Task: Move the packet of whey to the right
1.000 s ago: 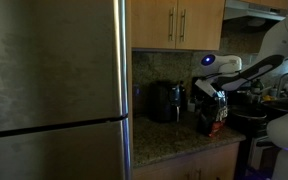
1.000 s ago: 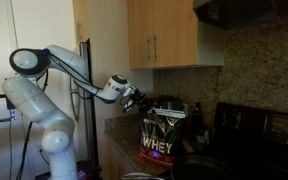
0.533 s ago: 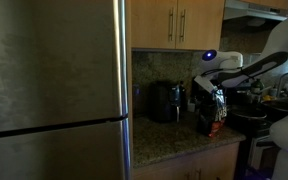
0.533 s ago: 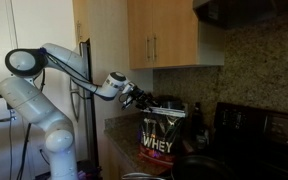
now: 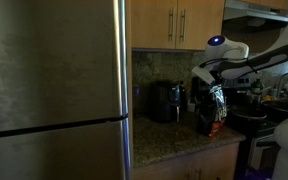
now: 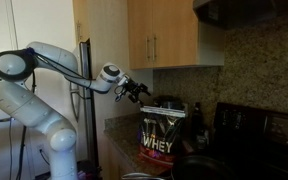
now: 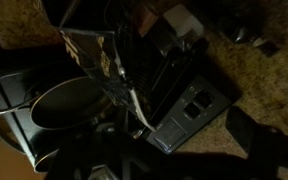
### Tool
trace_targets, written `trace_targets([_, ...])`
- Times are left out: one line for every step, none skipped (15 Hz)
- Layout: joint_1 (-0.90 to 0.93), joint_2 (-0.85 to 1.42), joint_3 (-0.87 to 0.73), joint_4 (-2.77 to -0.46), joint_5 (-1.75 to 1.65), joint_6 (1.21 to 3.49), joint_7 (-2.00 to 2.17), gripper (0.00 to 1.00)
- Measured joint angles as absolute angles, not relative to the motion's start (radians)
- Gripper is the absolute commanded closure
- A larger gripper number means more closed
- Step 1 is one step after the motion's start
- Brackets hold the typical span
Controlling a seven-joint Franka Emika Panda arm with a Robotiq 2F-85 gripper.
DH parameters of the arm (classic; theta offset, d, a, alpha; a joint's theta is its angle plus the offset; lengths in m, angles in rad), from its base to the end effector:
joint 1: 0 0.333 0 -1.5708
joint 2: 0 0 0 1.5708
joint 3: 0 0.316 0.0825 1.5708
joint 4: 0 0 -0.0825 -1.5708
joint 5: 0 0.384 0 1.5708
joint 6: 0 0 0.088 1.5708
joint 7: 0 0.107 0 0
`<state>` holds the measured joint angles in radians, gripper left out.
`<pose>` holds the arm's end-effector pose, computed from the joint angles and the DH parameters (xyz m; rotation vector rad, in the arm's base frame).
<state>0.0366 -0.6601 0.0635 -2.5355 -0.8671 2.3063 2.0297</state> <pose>0.3886 0.0265 0.5432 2.0809 -1.8779 1.3184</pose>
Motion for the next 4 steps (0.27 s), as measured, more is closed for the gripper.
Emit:
trace_targets([0.055,-0.687,0.053,-2.541,-0.830,2.335,1.987,0.00])
trace_targets([0.068,-0.716,0.043,-2.551,-0.792,2.364,1.941,0.00])
trace_targets([0.080,-0.748,0.032,-2.567,-0.749,2.392,1.886,0.00])
trace_targets([0.089,-0.779,0.021,-2.587,-0.703,2.420,1.827,0.00])
